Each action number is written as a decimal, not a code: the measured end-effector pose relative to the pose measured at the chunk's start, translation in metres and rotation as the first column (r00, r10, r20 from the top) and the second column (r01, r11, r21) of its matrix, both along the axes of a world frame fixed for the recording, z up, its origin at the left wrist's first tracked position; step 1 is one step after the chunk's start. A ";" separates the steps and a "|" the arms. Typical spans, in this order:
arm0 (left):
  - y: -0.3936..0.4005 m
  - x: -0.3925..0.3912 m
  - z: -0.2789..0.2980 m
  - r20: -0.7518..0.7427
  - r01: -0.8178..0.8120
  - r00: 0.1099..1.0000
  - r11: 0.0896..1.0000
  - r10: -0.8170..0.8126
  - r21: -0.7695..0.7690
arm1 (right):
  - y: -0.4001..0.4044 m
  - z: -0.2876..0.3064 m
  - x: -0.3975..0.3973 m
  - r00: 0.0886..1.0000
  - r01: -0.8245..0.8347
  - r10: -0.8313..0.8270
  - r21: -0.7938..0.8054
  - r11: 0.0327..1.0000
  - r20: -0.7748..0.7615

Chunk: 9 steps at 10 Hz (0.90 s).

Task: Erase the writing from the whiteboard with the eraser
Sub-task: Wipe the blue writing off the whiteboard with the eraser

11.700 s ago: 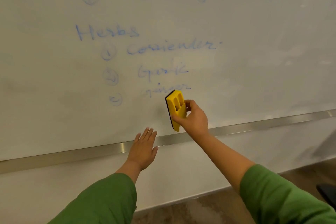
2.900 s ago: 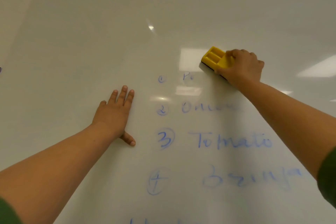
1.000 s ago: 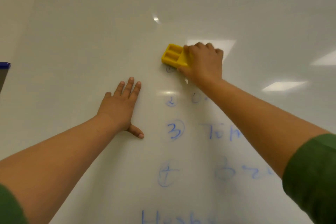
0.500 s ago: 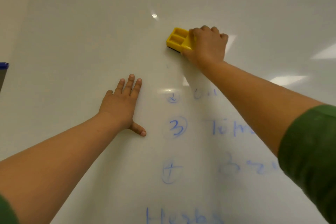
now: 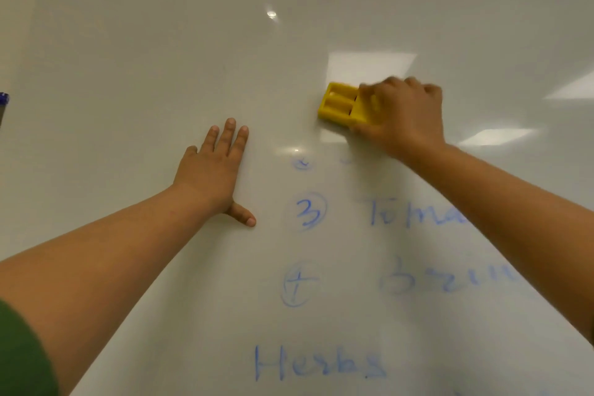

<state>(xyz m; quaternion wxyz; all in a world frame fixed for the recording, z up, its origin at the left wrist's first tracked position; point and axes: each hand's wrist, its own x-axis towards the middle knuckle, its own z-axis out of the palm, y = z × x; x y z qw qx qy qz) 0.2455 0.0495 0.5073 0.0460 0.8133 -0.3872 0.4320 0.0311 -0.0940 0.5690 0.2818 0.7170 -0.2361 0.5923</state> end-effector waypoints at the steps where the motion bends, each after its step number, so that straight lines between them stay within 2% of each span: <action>1: 0.000 0.000 0.000 0.007 -0.006 1.000 1.000 0.006 0.000 | 0.008 0.020 0.019 0.996 -0.038 0.034 0.051 0.998 0.084; 2: 0.000 -0.001 0.000 0.008 -0.011 1.000 1.000 0.011 0.001 | 0.017 0.008 0.039 0.998 -0.066 0.066 0.018 0.998 -0.001; 4: 0.000 -0.001 -0.001 0.011 -0.012 1.000 1.000 0.012 -0.001 | 0.010 -0.050 0.027 0.977 -0.084 0.065 -0.087 0.993 -0.204; 5: -0.001 -0.002 -0.001 0.003 -0.019 1.000 1.000 0.019 -0.001 | 0.003 -0.051 0.008 0.975 -0.021 -0.005 -0.116 0.993 -0.224; 6: -0.001 -0.002 0.000 0.000 -0.024 1.000 1.000 0.024 0.000 | 0.001 -0.025 0.004 0.993 0.009 -0.013 -0.043 0.999 -0.114; 7: -0.001 -0.002 0.000 -0.001 -0.027 1.000 1.000 0.027 0.002 | 0.008 -0.004 0.019 0.999 -0.036 0.036 0.023 0.999 0.006; 8: -0.001 -0.002 0.000 0.003 -0.032 0.999 0.999 0.032 0.004 | 0.017 -0.006 0.039 0.998 -0.068 0.068 0.027 0.997 -0.003; 9: -0.001 -0.001 -0.001 0.007 -0.030 1.000 1.000 0.030 0.007 | 0.019 -0.028 0.047 0.990 -0.089 0.085 -0.030 0.996 -0.110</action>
